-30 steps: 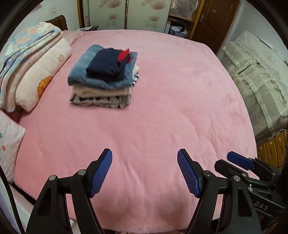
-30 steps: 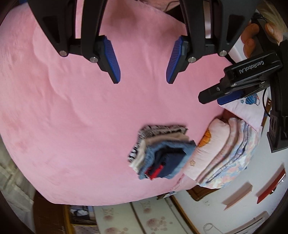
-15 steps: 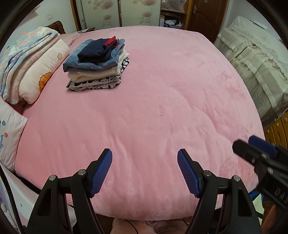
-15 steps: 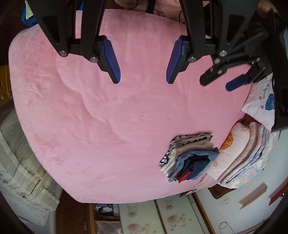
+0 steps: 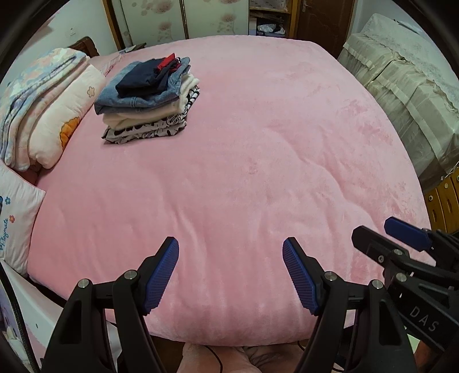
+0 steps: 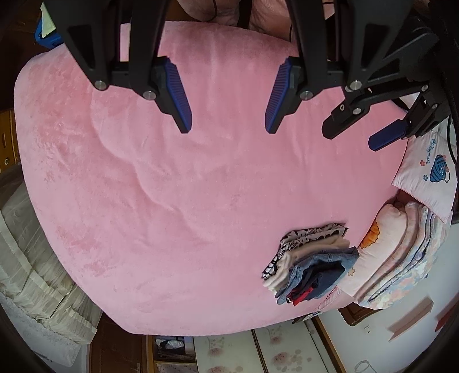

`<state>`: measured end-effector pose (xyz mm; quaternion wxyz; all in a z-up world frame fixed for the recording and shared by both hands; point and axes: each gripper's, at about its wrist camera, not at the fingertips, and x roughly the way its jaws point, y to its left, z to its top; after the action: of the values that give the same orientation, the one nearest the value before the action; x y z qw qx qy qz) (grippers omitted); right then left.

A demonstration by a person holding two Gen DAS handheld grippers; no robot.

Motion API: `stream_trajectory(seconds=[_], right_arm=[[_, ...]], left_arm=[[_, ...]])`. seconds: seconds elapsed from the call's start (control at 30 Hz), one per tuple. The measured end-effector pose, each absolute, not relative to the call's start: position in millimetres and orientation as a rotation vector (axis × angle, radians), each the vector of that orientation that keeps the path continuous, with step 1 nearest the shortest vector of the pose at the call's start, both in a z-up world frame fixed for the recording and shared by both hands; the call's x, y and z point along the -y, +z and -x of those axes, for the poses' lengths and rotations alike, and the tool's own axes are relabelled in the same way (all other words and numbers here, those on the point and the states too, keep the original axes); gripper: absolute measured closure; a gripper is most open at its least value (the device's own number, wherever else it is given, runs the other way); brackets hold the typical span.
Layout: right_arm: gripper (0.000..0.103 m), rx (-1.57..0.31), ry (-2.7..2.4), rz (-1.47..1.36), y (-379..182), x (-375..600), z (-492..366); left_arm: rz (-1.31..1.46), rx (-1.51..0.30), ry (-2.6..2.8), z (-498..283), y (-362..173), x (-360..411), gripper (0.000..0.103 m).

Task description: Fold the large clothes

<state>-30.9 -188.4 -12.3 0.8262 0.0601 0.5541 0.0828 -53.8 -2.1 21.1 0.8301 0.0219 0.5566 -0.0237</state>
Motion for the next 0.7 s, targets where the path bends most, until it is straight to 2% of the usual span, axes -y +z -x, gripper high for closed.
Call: stream_trajectory(seconds=[0.7], right_arm=[[0.049, -1.211, 0.173, -0.142, -20.6, 184.6, 28.7]], left_arm=[[-0.033, -1.233, -0.065, 45.3, 9.4, -1.9, 0.030]])
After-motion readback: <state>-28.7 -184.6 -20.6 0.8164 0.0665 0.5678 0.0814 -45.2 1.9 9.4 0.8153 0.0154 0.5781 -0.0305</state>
